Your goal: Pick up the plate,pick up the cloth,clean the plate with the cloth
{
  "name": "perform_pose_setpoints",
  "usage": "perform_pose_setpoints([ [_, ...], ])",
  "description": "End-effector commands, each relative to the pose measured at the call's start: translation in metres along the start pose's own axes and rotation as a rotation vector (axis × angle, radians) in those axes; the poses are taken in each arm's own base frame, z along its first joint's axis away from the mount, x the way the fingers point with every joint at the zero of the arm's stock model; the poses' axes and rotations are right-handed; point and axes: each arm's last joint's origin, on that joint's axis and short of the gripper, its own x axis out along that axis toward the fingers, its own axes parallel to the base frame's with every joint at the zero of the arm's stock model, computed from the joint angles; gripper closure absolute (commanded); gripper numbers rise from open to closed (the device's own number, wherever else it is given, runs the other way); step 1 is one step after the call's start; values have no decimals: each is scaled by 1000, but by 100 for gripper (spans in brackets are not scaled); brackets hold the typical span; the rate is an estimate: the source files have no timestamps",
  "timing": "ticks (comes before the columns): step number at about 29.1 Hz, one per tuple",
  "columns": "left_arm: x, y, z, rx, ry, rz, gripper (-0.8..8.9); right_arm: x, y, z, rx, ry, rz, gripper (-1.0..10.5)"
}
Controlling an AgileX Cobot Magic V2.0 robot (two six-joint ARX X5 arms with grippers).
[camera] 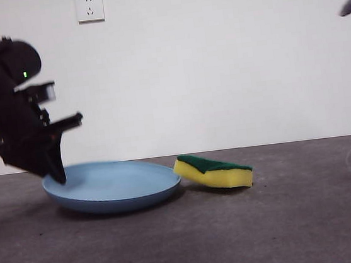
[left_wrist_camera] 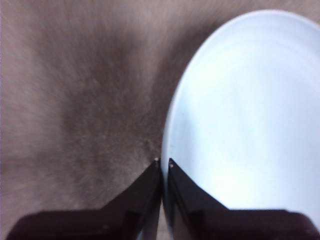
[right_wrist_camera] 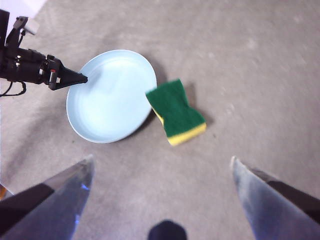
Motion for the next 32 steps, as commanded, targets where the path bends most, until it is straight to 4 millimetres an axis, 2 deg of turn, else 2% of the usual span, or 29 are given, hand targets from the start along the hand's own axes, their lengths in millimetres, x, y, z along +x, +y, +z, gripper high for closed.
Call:
perform_pose_setpoints([
  [1, -27, -7, 4, 46, -62, 42, 821, 15, 3, 8, -45, 25, 33, 544],
  [8, -101, -16, 5, 73, -213, 102, 821, 62, 14, 30, -189, 114, 44, 543],
  [13, -149, -21, -5, 78, -285, 126, 821, 103, 22, 42, -297, 186, 27, 543],
  [18, -186, -25, -20, 81, -335, 122, 821, 146, 25, 46, -393, 245, 20, 543],
  [23, -212, -28, -36, 83, -360, 120, 821, 190, 26, 34, -561, 307, -15, 546],
  [26, -224, -29, -46, 83, -360, 119, 821, 221, 24, 18, -603, 372, 9, 551],
  [29, -227, -29, -51, 81, -336, 121, 821, 249, 19, 4, -615, 402, 8, 605],
  [32, -226, -29, -53, 79, -312, 123, 821, 264, 16, -3, -617, 405, 11, 607],
])
